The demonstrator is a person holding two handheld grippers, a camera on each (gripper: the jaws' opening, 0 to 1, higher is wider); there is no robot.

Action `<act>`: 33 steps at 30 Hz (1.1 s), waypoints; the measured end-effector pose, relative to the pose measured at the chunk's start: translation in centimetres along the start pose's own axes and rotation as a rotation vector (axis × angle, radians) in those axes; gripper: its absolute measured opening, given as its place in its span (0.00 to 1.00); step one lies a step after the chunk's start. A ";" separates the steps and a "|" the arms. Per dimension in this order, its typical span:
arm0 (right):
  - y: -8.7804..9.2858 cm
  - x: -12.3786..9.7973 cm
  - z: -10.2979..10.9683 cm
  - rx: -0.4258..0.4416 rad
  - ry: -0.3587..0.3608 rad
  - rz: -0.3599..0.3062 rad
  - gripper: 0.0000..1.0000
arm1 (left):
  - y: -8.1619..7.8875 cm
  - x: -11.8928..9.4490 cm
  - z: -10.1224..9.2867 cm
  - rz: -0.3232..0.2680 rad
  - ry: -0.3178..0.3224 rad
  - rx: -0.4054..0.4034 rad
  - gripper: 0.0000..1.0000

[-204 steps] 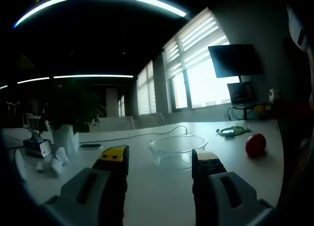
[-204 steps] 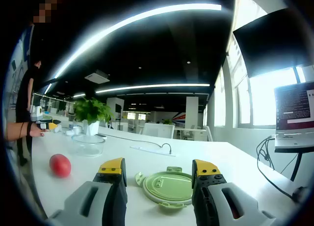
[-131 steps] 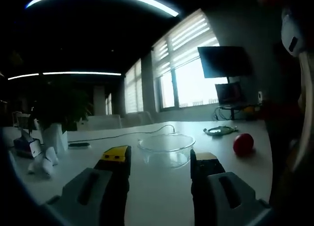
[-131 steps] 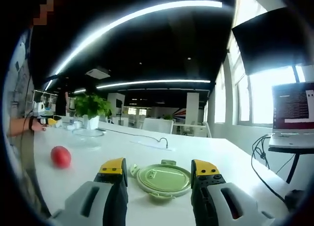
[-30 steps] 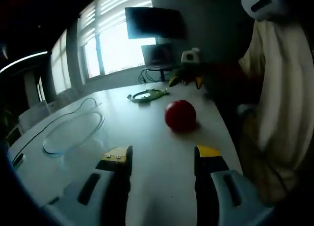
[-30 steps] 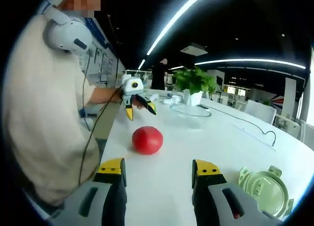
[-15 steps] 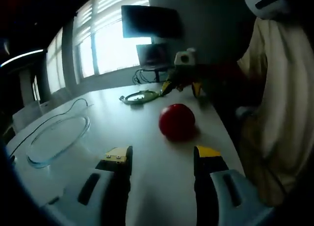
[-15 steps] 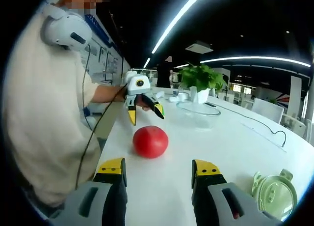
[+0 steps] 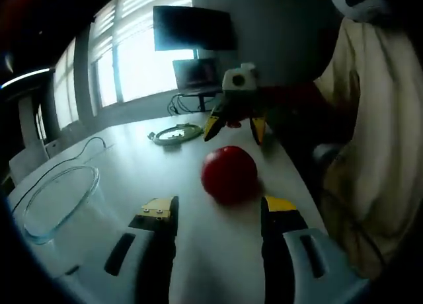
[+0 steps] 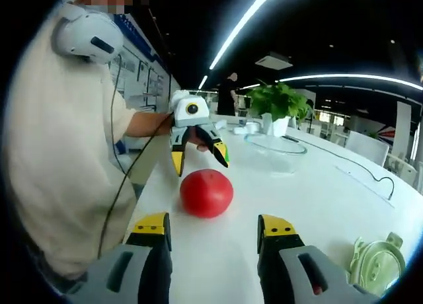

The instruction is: Pick up the tomato from the tabletop place it into the food storage container close the lid and lock the latches

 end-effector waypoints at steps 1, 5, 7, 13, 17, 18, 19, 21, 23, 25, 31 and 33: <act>0.0 0.1 0.0 0.000 -0.001 0.000 0.47 | 0.0 0.1 0.0 0.000 0.002 0.000 0.43; 0.0 0.5 -0.1 -0.001 -0.008 0.004 0.47 | -0.1 0.6 0.0 -0.001 0.010 0.001 0.43; 0.0 0.7 -0.1 -0.001 -0.014 0.000 0.46 | -0.1 0.8 -0.1 0.002 0.014 0.005 0.43; -0.2 1.1 -0.1 -0.008 -0.018 -0.003 0.46 | -0.2 1.2 -0.1 0.002 0.014 0.004 0.43; -0.4 1.8 0.2 -0.019 -0.039 -0.002 0.46 | -0.2 1.6 -0.1 0.002 0.016 0.001 0.43; -0.5 1.9 0.2 -0.021 -0.041 -0.001 0.46 | -0.1 1.7 -0.1 0.003 0.019 0.002 0.43; -0.5 2.0 0.2 -0.023 -0.045 -0.001 0.46 | -0.1 1.8 -0.2 0.004 0.020 0.003 0.43; -0.5 2.2 0.2 -0.022 -0.049 -0.003 0.46 | -0.1 1.9 -0.3 0.006 0.026 0.002 0.43; -0.5 2.4 0.1 -0.021 -0.052 -0.003 0.46 | -0.1 2.0 -0.3 0.009 0.030 0.004 0.43; -0.5 2.6 0.0 -0.020 -0.055 -0.002 0.46 | -0.1 2.1 -0.3 0.012 0.029 0.004 0.43; 0.0 3.6 0.1 -0.020 -0.074 0.019 0.45 | -0.2 2.3 -0.2 0.013 0.031 0.007 0.43; 0.1 3.9 0.2 -0.013 -0.079 0.017 0.44 | -0.2 2.5 -0.2 0.016 0.034 0.008 0.43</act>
Point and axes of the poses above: the point that each gripper's makers call its tool centre point, and the gripper's own axes: x roughly forward along the fingers, z roughly to its left, y roughly out of its underside, the point moved 10 cm from there along -x, roughly backward along the fingers
